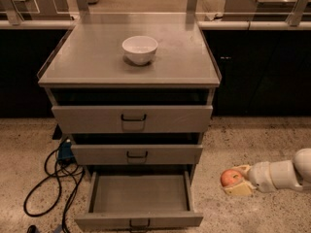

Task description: Place apple into bottom drawer

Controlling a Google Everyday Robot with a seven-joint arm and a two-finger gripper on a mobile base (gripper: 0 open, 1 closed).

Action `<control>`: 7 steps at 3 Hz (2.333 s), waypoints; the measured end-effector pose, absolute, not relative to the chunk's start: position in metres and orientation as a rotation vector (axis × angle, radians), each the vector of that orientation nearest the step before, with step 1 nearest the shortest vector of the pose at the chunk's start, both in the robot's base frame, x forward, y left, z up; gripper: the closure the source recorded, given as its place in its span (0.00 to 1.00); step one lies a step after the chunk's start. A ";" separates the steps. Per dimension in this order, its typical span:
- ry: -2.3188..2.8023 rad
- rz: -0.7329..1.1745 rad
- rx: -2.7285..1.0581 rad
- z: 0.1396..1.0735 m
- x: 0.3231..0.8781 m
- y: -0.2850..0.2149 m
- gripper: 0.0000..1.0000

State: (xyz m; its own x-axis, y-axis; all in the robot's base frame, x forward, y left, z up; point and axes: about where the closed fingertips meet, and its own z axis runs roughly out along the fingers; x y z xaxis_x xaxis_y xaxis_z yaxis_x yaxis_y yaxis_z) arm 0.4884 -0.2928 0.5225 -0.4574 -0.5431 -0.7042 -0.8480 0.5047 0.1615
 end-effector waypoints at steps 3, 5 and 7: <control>2.112 0.863 -1.061 0.460 0.521 -0.247 1.00; 2.075 0.840 -1.081 0.362 0.509 -0.188 1.00; 2.104 0.741 -1.138 0.357 0.504 -0.199 1.00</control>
Offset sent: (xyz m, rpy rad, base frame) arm 0.0303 0.0451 -0.0395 0.0766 0.0230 0.0106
